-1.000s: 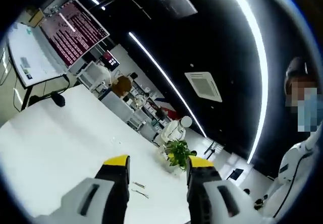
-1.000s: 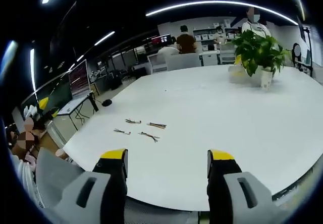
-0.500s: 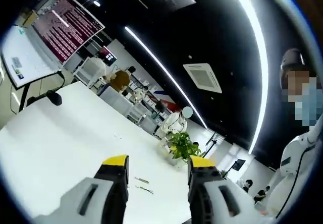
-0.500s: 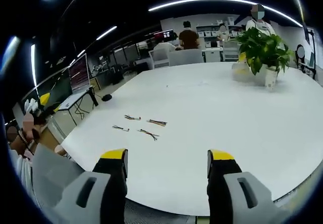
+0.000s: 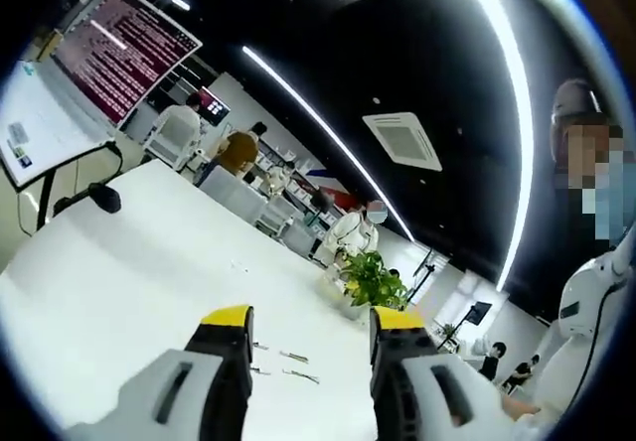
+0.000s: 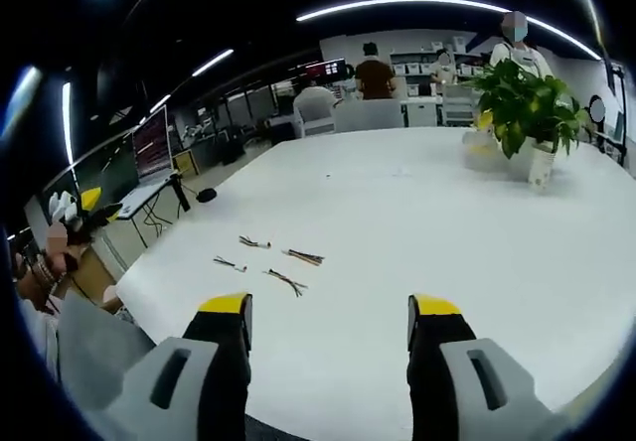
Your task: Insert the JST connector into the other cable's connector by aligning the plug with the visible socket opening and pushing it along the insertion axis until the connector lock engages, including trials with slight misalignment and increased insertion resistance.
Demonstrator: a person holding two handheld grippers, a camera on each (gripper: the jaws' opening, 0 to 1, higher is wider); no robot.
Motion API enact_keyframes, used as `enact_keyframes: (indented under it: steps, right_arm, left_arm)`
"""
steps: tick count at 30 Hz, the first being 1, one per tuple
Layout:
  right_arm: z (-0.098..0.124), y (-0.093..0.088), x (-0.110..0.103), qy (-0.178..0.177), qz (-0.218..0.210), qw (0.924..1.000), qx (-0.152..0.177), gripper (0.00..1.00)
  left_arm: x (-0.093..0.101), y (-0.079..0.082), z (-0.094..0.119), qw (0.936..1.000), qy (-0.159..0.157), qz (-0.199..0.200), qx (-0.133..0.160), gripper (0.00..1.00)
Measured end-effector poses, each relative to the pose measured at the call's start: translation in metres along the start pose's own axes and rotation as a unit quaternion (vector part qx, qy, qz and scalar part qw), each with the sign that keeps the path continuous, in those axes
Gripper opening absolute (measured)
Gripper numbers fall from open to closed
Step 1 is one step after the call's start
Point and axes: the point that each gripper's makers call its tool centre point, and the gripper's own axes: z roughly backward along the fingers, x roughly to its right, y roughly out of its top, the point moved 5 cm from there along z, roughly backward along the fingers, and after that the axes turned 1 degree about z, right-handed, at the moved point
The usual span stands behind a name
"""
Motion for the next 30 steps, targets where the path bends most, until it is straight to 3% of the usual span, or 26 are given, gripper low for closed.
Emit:
enact_keyframes:
  steps: [5, 19, 23, 30]
  right_arm:
    - [-0.007, 0.005, 0.003, -0.001, 0.003, 1.0, -0.002, 0.61]
    - [-0.023, 0.011, 0.013, 0.002, 0.016, 0.9997, -0.017, 0.61]
    - [-0.027, 0.015, 0.017, 0.0, 0.022, 0.9996, -0.019, 0.61]
    - [-0.044, 0.024, 0.015, 0.015, 0.034, 0.9991, -0.018, 0.59]
  left_arm:
    - [-0.005, 0.002, -0.013, 0.9998, -0.003, -0.008, -0.018, 0.45]
    - [-0.011, 0.016, -0.038, 0.9988, -0.015, -0.039, -0.027, 0.48]
    - [-0.014, 0.017, -0.046, 0.9974, -0.017, -0.055, -0.044, 0.48]
    - [-0.02, 0.016, -0.061, 0.9936, -0.045, -0.086, -0.059, 0.53]
